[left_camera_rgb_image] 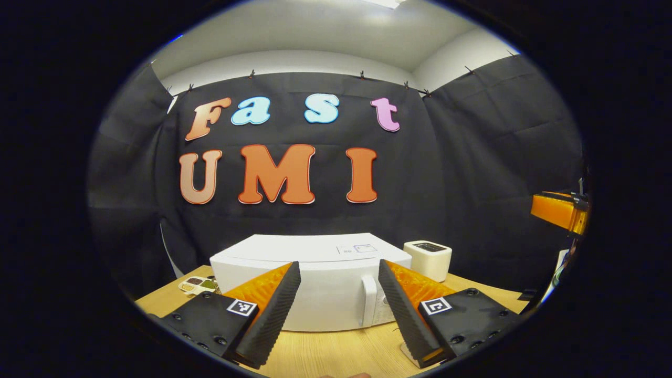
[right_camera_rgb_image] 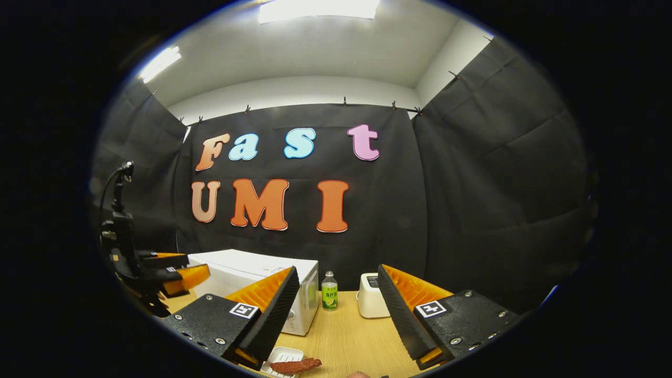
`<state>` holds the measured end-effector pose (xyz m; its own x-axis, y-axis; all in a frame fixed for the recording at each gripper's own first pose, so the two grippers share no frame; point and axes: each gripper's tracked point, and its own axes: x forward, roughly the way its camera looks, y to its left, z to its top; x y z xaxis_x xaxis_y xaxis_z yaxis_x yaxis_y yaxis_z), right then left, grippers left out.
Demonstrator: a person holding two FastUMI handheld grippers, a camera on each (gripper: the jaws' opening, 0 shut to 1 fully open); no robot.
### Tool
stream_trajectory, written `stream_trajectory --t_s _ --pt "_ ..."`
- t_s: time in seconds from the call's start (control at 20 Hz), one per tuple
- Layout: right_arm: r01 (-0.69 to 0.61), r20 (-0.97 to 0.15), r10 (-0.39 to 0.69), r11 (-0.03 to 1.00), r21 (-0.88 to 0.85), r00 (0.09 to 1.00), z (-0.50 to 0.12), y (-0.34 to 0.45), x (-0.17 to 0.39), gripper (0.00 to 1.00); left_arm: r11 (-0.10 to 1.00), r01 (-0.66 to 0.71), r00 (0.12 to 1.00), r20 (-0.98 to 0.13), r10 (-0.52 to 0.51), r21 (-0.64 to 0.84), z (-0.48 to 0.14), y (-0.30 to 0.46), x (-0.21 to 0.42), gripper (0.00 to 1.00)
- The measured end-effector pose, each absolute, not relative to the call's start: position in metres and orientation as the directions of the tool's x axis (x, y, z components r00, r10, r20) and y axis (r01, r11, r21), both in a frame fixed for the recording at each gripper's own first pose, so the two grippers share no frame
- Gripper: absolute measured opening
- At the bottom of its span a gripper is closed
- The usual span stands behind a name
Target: Open the microwave oven with the left hand, put the food in, and close the microwave oven.
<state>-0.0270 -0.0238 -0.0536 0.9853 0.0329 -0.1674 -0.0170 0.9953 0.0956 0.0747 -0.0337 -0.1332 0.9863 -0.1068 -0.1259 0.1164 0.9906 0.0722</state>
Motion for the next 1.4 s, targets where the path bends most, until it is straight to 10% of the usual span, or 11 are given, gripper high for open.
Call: stream_trajectory --t_s 0.8,1.2,1.25,1.4 --pt "0.013 -0.224 0.003 0.997 0.070 0.975 -0.105 -0.065 -0.034 0.93 0.995 0.069 0.941 -0.336 -0.040 0.075 -0.299 -0.078 0.152 0.94" --pt "0.033 -0.258 -0.005 0.994 0.105 0.966 -0.121 -0.071 -0.033 0.93 0.997 0.042 0.939 -0.342 -0.019 0.060 -0.308 -0.080 0.168 0.61" --pt "0.033 -0.262 -0.005 0.994 0.105 0.965 -0.124 -0.071 -0.033 0.94 0.997 0.042 0.937 -0.348 -0.015 0.070 -0.310 -0.081 0.168 0.38" --pt "0.036 -0.270 -0.007 0.994 0.102 0.963 -0.127 -0.071 -0.034 0.94 0.997 0.046 0.938 -0.345 -0.021 0.065 -0.309 -0.081 0.168 0.34"
